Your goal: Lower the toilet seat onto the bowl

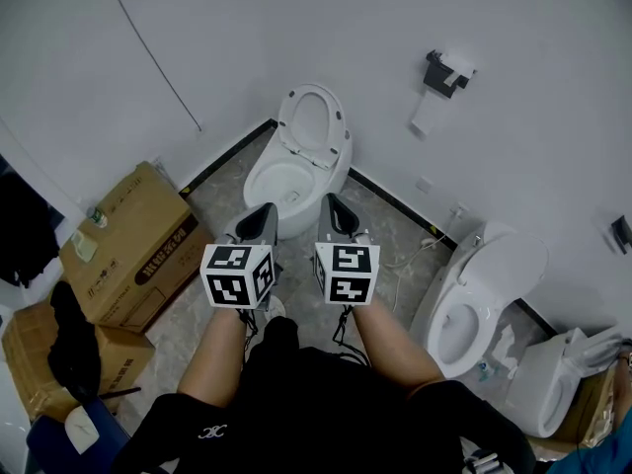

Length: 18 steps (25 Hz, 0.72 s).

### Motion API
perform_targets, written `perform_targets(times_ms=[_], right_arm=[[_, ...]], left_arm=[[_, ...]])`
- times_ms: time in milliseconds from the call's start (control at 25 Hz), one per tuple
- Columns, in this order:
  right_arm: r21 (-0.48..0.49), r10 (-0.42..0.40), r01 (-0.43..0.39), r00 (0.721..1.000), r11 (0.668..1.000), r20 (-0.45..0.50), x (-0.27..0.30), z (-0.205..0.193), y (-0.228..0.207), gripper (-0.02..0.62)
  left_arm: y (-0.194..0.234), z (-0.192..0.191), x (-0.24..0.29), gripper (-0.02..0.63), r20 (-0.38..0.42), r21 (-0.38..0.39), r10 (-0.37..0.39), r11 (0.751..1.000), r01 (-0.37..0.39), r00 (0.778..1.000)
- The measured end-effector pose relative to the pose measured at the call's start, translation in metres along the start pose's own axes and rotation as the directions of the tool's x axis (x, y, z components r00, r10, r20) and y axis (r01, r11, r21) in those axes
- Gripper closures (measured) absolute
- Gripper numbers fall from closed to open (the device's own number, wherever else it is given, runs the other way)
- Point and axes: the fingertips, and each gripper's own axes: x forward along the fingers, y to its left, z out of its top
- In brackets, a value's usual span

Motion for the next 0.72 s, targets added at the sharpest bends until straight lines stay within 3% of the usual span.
perform_targets(times_ms=[720], right_arm=[[-0.044, -0.066, 0.065, 0.998, 0.997, -0.022, 0.168, 0.035, 0.000, 0.586]], left_arm=[[0.111, 0.057, 0.122, 0.598, -0.009, 0.006, -0.065, 0.998, 0.065, 0.998]])
